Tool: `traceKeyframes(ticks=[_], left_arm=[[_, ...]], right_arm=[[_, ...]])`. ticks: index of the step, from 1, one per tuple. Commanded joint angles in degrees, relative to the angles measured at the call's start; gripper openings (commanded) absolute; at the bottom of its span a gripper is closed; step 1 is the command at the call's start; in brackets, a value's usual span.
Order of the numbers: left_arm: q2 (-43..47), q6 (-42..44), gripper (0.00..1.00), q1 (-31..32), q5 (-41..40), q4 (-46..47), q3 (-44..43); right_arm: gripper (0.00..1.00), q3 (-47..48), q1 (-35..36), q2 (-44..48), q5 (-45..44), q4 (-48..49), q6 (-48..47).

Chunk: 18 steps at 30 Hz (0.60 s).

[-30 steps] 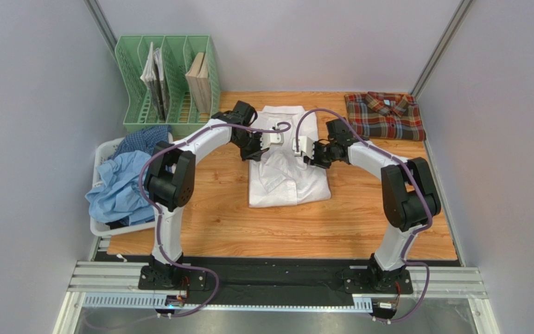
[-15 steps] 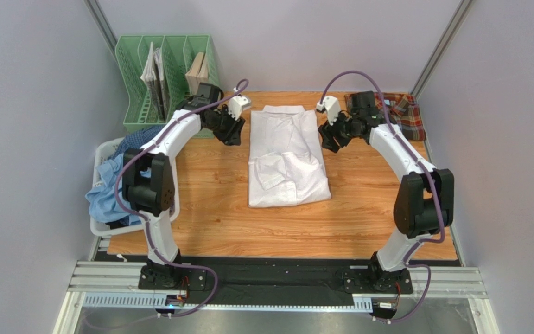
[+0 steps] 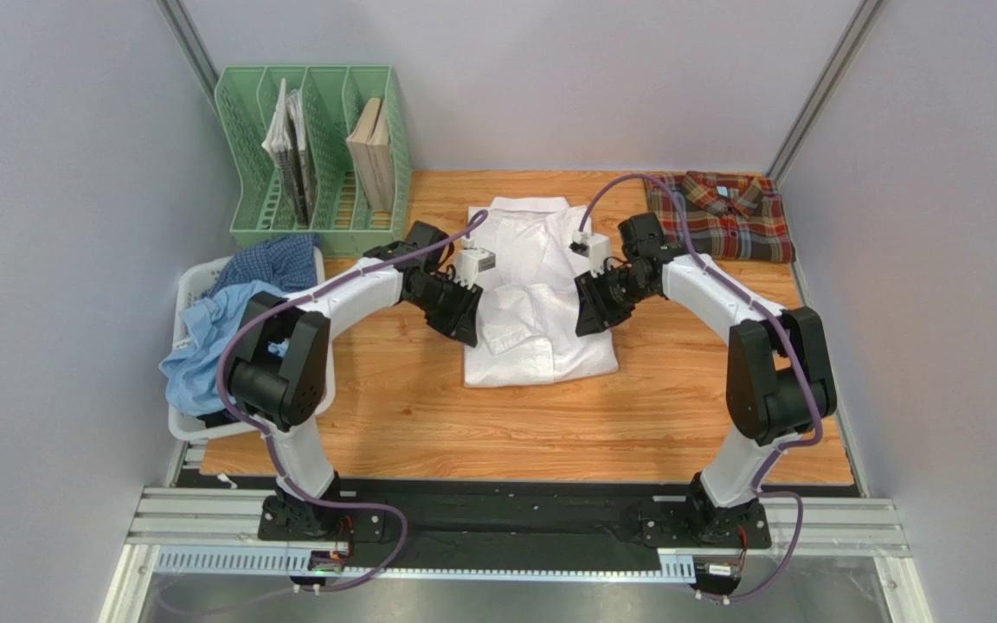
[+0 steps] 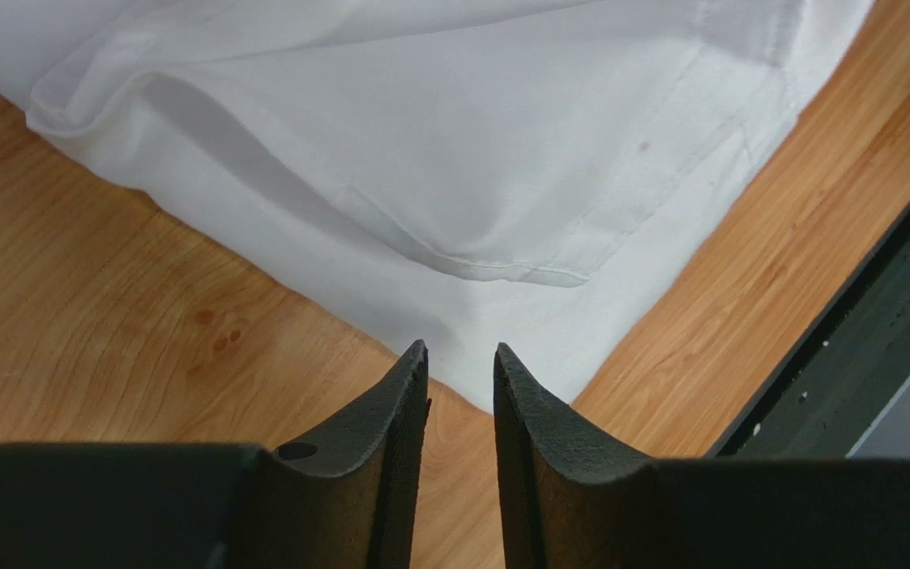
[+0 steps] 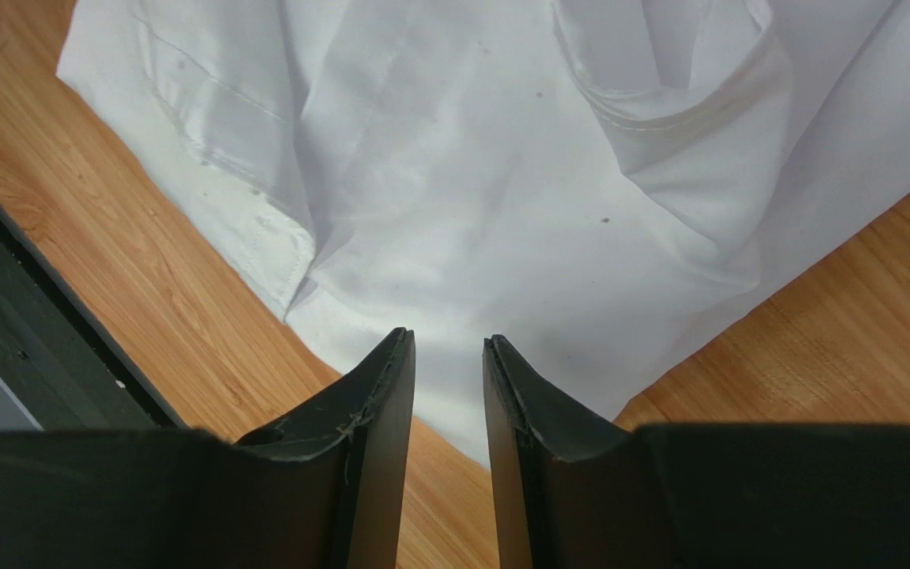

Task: Fold and stack the long sleeve shirts
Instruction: Fold the shirt

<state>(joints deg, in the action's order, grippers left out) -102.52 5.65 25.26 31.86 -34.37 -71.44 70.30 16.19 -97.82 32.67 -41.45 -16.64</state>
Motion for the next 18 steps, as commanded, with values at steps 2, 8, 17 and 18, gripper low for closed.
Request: traceKeyframes(ticks=[2,8,17,18], left_arm=[[-0.5,-6.6,0.33,0.7,-1.4,8.4,3.1],[-5.5,-8.3,0.32,2.1,-1.1,11.1,-3.4],[-9.5,-15.2,0.39,1.4,-0.2,21.2,-13.1],[-9.8,-15.8,0.40,1.3,-0.8,21.7,-13.5]], right_arm=[[0.32,1.2,-0.3,-5.1,-3.3,3.4,3.3],[0.32,2.1,-0.4,-9.1,-5.0,4.7,4.1],[0.34,6.6,-1.0,-9.3,-4.0,4.0,4.8],[0.35,7.0,-1.1,-9.3,-4.0,4.0,4.5]])
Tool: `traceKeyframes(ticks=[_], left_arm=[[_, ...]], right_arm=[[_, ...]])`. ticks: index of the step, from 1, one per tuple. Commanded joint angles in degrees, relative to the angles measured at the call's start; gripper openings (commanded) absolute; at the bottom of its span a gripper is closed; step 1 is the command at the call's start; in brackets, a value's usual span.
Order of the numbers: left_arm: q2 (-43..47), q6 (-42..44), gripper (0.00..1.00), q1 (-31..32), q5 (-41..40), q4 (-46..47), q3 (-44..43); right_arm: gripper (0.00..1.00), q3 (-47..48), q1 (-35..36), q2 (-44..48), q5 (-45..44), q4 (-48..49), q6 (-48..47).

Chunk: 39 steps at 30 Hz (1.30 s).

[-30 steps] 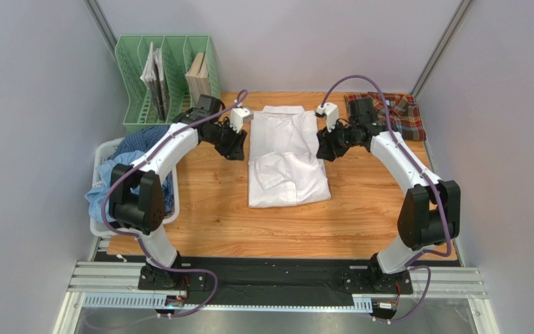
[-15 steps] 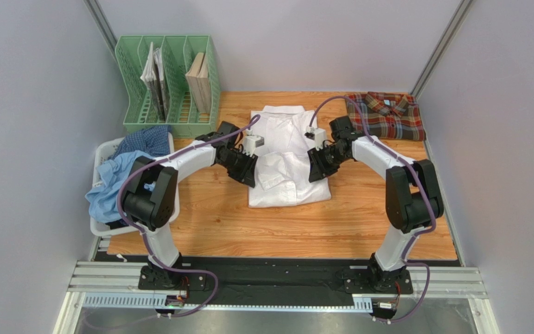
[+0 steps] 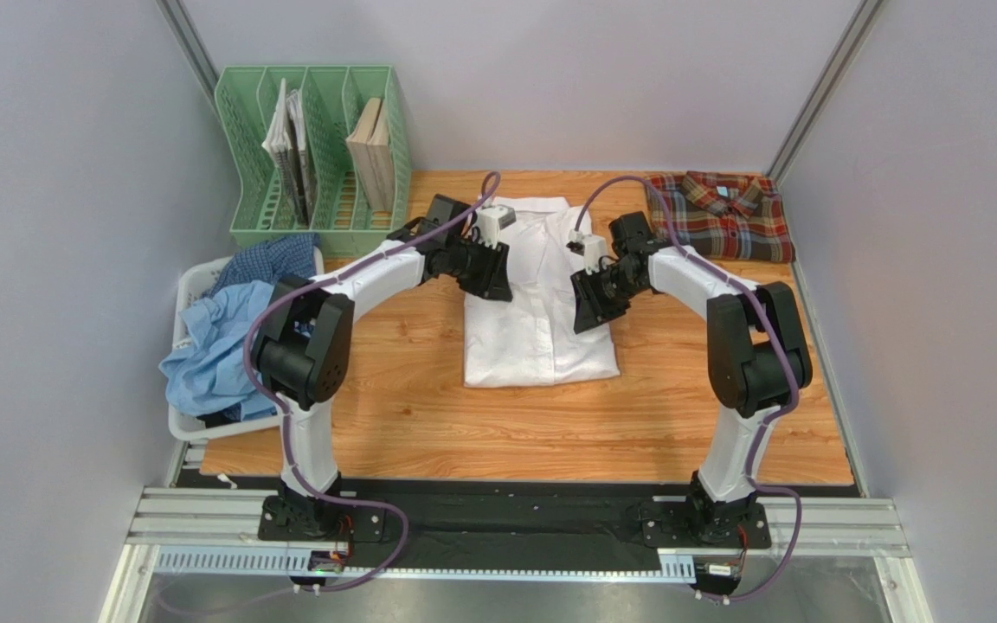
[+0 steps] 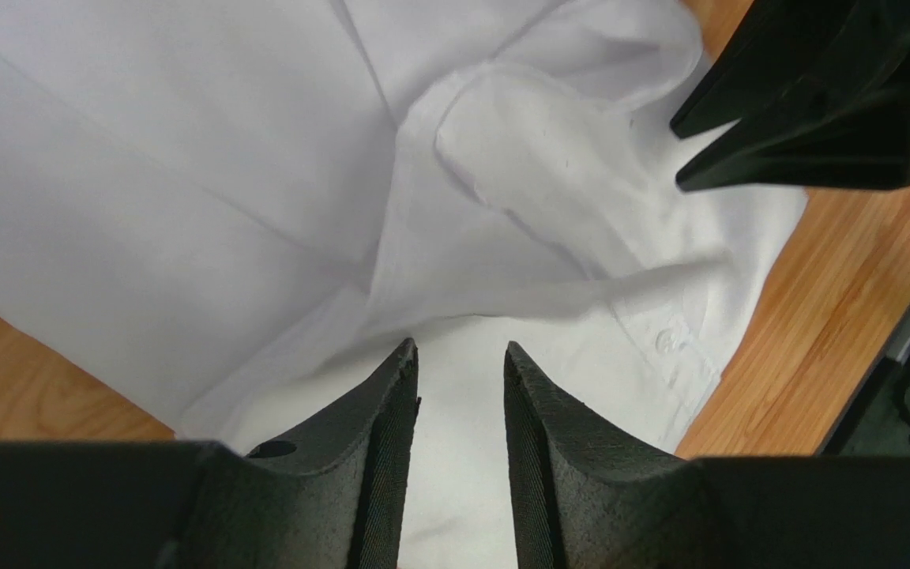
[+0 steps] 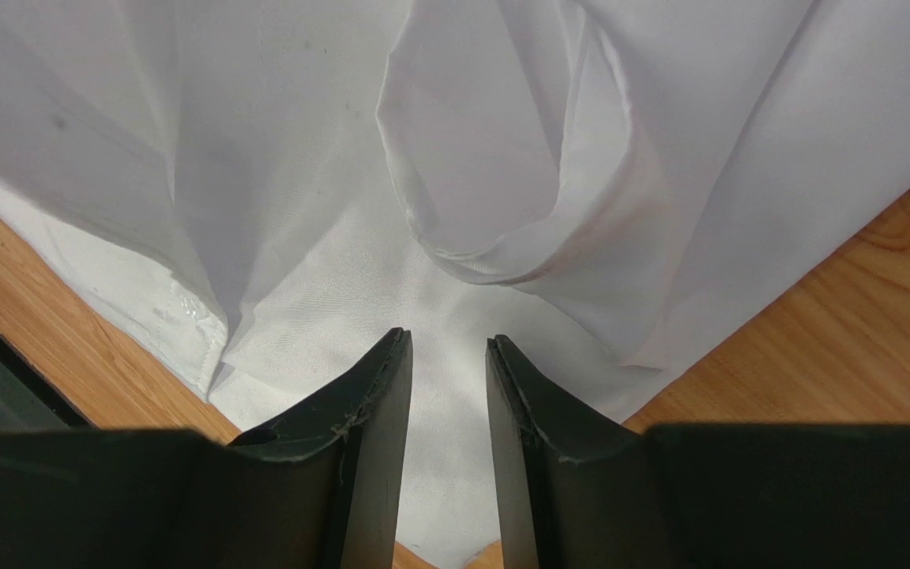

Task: Fold and stack the long sleeve shirts
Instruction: Fold the shirt

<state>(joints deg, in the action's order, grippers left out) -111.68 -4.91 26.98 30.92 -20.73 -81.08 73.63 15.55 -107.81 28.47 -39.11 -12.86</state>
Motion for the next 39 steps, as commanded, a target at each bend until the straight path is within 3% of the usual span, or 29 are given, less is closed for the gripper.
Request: traceKeyframes(ticks=[1,5,13,20,24,26,28,30,39], left_arm=[[-1.9,-5.6,0.43,-0.4,-0.8,8.0,-5.5],[-2.9,-4.4,0.48,-1.6,-4.9,5.0,-7.8],[9.6,-0.3,0.52,-4.3,2.9,4.0,3.9],[10.6,1.6,0.52,-4.2,6.4,-2.1,7.1],[7.8,1.0,0.52,-4.3,11.1,-3.7,4.5],[7.0,1.7,0.52,-4.2,18.2,-5.4,4.0],[8.1,1.0,0.53,-4.0,24.9,-4.2,6.3],[8.9,-1.9,0.54,-3.0,25.1,-2.3,9.5],[-4.7,-4.6,0.50,-5.0,24.4,-3.2,5.6]], right_arm=[[0.35,4.2,-0.4,0.3,-0.3,1.8,0.5],[0.35,8.3,-0.5,-3.6,-2.6,2.3,0.0],[0.33,18.7,-1.9,-13.2,-5.5,2.6,-1.6],[0.35,25.4,-2.3,-14.9,-5.1,-1.5,1.3],[0.43,20.8,-3.2,-7.3,-2.3,-3.0,3.2],[0.48,16.6,-3.4,-1.8,2.3,-3.2,3.8],[0.51,13.3,-3.7,2.2,6.8,-4.0,4.1],[0.51,9.0,-3.8,3.2,9.7,-4.7,4.1],[0.35,0.1,-4.5,-4.8,16.9,1.1,9.3]])
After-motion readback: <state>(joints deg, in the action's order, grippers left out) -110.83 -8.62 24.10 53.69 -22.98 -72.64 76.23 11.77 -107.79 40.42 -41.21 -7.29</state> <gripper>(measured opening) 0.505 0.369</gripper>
